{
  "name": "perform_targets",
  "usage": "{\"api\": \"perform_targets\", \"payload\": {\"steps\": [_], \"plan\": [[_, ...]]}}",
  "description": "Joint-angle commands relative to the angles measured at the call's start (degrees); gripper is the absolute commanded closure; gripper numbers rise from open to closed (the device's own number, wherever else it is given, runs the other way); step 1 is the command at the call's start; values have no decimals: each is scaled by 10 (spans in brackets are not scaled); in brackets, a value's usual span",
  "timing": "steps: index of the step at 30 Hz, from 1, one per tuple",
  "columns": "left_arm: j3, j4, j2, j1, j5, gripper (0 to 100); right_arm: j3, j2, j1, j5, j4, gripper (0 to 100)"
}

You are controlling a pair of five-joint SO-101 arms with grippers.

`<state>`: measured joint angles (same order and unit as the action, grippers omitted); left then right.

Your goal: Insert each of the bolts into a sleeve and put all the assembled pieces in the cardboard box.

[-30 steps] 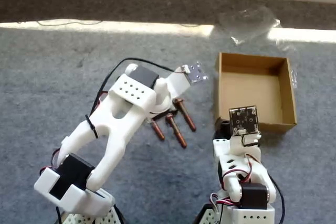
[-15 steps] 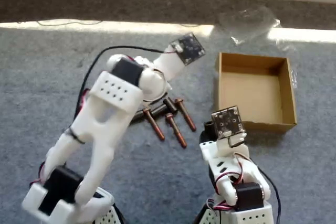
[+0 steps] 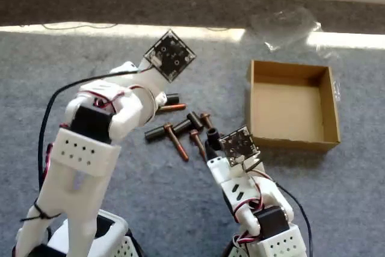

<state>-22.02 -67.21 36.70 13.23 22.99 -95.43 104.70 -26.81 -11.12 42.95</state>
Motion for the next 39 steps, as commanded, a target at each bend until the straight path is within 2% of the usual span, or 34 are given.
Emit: {"api": "perform_targets", "payload": {"steps": [1,5,12,18,24,31,35,39], "plan": [[-35,62,84,-7,-20,995,-7,6,-7,5,-70,995],[-58,118,130,-7,-124,995,-12,6,-7,6,-142,995],[-80,175,149,-6,-213,995,-26,6,-59,6,-203,995],[-80,205,149,33,-302,995,-71,5,-74,13,-247,995],[-80,227,150,78,-303,995,-73,5,-74,120,-243,995],[-80,248,150,129,-299,995,-73,5,-75,123,-231,995],[-84,264,152,152,-260,995,-73,5,-74,120,-231,995],[-115,283,199,169,-261,995,-73,5,-73,120,-231,995]]}}
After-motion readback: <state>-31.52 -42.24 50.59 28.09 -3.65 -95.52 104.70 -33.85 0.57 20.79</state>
